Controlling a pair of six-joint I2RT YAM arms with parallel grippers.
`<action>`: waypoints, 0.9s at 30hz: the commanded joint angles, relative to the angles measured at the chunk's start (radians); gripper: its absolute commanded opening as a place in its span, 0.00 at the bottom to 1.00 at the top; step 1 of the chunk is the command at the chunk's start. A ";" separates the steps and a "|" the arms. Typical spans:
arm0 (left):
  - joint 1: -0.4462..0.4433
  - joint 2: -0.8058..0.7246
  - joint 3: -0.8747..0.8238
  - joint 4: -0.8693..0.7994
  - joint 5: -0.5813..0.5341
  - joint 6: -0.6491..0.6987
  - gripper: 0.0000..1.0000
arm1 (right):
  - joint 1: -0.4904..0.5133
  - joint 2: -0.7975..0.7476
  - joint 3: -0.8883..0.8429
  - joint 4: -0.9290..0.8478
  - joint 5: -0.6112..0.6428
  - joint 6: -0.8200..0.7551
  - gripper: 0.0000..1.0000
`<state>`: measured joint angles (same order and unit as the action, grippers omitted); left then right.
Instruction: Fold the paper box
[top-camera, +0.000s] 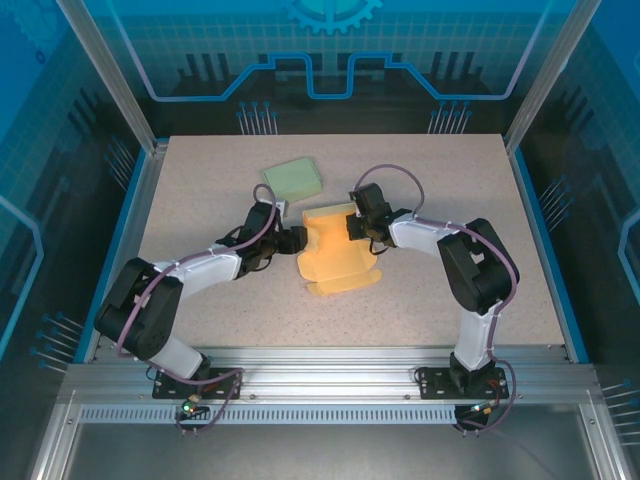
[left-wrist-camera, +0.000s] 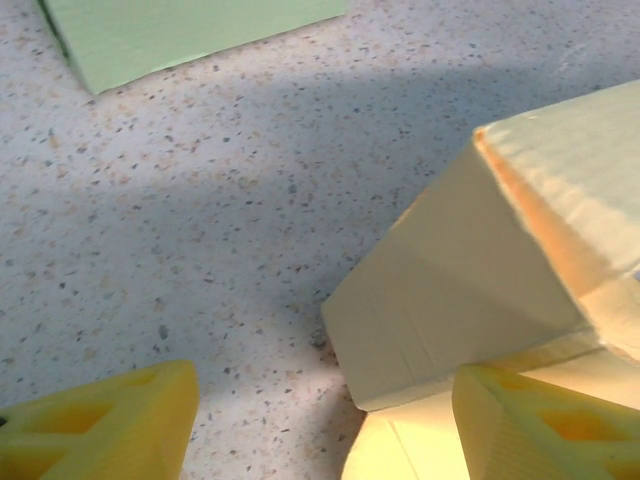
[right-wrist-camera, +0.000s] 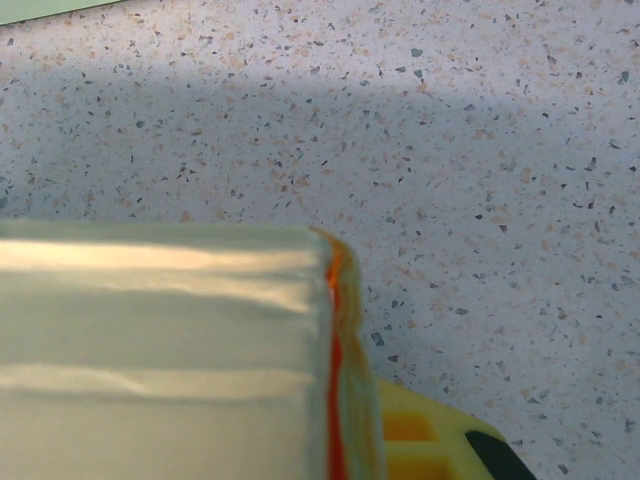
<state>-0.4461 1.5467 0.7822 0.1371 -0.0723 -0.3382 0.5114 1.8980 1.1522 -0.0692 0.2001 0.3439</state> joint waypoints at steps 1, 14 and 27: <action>-0.018 0.029 0.000 0.068 0.059 0.028 0.68 | 0.017 0.039 -0.017 -0.078 -0.045 0.012 0.00; -0.057 0.145 0.048 0.181 -0.063 0.073 0.54 | 0.025 0.047 -0.016 -0.074 -0.059 0.013 0.00; -0.194 0.286 0.153 0.255 -0.571 0.229 0.16 | 0.036 0.044 -0.025 -0.066 -0.046 0.019 0.00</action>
<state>-0.6025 1.8141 0.8867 0.3424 -0.5049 -0.1650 0.5220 1.8988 1.1522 -0.0662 0.2024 0.3618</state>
